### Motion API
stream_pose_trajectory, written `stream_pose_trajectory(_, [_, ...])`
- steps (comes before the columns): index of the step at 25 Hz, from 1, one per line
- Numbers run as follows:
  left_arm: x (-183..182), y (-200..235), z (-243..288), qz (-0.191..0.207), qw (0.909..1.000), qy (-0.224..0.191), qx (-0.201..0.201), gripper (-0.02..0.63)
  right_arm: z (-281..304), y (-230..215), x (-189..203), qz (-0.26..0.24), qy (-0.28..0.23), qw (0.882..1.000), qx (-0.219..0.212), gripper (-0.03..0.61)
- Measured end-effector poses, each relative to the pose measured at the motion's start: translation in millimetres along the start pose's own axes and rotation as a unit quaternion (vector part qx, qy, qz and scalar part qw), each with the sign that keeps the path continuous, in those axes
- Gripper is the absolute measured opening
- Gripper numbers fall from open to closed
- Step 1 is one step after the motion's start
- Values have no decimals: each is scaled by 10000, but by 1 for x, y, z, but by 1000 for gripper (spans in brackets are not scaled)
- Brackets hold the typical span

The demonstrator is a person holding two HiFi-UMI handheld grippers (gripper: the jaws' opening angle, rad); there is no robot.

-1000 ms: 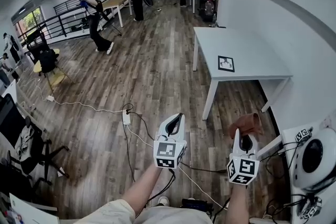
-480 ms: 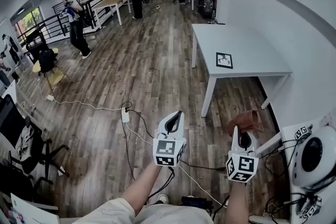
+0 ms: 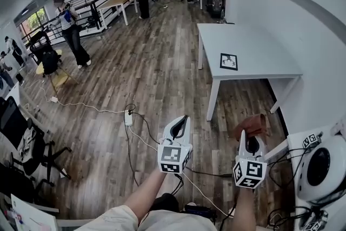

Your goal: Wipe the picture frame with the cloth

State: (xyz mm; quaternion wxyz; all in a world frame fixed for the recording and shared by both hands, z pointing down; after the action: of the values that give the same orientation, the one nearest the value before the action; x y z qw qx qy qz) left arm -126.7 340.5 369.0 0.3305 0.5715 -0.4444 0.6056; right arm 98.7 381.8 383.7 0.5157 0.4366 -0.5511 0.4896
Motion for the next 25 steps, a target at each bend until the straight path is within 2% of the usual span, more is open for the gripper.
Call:
stream_pose_trajectory(11, [32,16,78,-32,10000,84,18,0,79,-19,27,-193,259,9995,12,83])
stream_pose_trajectory(17, [50,55,149,144,9998,101,-6,0,164,-17,34,-255,420,9988,10,84])
stream_pose_trajectory(25, [51,104,231,78,9999,-59,113,0,262,-10,23,-419,389,9983,98,86])
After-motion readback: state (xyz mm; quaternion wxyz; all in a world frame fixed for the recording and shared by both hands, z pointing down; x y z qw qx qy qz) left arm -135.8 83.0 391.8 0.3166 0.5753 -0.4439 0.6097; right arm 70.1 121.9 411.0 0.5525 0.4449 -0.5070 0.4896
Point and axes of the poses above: the fingertips, and each gripper's own axes: z forward along the fingers, y to its left, x out of its underside, the point moved 1 cm from there along -z, backward along the fingers, and after that the axes turned 8 degrees about z, right-handed, at the moved point
